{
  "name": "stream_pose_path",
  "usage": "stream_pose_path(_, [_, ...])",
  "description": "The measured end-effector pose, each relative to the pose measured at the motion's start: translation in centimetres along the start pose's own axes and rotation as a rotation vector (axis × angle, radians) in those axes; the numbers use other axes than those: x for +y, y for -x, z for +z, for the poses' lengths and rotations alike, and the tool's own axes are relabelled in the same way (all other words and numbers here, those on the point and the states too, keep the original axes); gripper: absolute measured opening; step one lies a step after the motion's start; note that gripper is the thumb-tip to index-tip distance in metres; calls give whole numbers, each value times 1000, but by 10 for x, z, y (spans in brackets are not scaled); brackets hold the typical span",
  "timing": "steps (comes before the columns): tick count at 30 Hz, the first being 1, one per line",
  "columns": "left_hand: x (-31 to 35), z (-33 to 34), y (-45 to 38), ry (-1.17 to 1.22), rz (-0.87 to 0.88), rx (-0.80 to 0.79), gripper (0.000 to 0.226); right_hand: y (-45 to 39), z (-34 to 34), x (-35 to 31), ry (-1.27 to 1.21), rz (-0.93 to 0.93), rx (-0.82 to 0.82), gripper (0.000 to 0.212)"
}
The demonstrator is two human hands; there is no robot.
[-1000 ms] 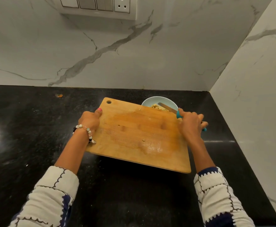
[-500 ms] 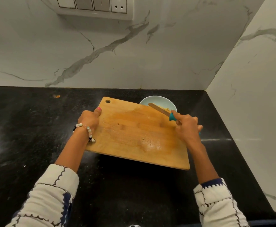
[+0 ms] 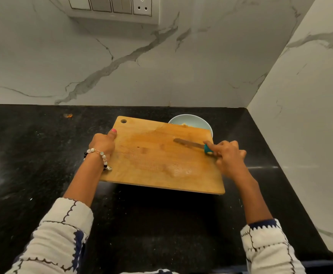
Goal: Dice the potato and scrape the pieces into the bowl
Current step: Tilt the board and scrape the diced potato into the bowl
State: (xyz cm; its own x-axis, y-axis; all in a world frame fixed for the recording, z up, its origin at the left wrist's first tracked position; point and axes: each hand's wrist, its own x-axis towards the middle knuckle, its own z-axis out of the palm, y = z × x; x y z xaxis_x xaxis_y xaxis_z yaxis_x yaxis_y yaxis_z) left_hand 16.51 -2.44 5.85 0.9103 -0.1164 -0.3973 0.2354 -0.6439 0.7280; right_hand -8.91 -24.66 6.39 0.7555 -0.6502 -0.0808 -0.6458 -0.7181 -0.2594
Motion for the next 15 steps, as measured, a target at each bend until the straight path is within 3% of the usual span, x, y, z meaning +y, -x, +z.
stream_pose_path(5, [-9,-6,4,17,27,-5,47,-33,5,-4,25,132,152,45])
stream_pose_path(9, [-22,-13,10,35,54,8,49,-39,7,-1,41,178,240,51])
stream_pose_path(15, [-56,-16,32,73,-13,28,48,-33,22,9,75,106,392,49])
